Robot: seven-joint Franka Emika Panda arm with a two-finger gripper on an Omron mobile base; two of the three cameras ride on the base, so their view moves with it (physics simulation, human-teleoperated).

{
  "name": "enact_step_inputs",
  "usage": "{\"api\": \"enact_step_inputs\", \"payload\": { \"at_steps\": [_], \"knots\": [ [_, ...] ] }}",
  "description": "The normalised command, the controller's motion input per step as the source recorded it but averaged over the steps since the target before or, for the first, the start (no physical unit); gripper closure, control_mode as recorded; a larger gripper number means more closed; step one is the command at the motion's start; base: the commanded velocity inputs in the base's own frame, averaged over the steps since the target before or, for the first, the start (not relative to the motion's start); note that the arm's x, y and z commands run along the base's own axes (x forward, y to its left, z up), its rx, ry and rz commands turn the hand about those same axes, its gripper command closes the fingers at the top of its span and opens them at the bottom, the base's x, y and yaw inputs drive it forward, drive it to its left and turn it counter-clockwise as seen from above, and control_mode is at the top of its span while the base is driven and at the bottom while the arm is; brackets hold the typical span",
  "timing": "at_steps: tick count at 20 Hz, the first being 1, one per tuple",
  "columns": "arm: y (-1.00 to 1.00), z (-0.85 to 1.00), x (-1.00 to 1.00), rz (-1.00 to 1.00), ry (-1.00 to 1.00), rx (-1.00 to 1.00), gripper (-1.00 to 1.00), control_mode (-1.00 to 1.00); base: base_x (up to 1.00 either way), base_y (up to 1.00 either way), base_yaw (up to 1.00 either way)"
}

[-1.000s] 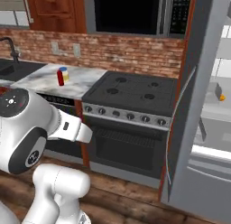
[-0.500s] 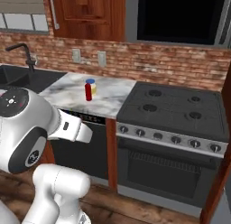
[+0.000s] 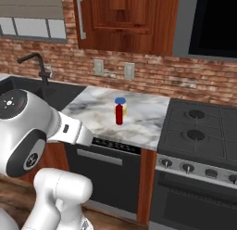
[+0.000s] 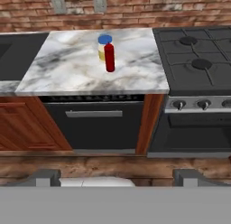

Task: Place the mayonnaise and ketchup from the counter to the top shelf of the fridge. If the existing items in the fridge are on the top shelf, move them to other shelves.

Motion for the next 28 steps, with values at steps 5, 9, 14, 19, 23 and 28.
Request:
{"api": "enact_step_inputs", "payload": {
  "at_steps": [5, 9, 14, 19, 23, 28],
  "knots": [
    [0.00, 0.00, 0.00, 0.00, 0.00, 0.00, -1.00, 1.00, 0.64, 0.16, -0.03],
    [0.00, -0.13, 0.70, -0.04, 0.06, 0.00, -1.00, -1.00, 0.00, 0.00, 0.00],
    [0.01, -0.27, 0.77, -0.02, 0.06, 0.01, -1.00, -1.00, 0.00, 0.00, 0.00],
    [0.00, -0.48, 0.76, 0.00, 0.05, 0.07, -1.00, -1.00, 0.00, 0.00, 0.00],
    [0.01, -0.52, 0.69, 0.00, 0.00, 0.08, -1.00, -1.00, 0.00, 0.00, 0.00],
    [0.09, -0.47, 0.77, 0.00, 0.00, 0.06, -1.00, -1.00, 0.00, 0.00, 0.00]
  ]
}}
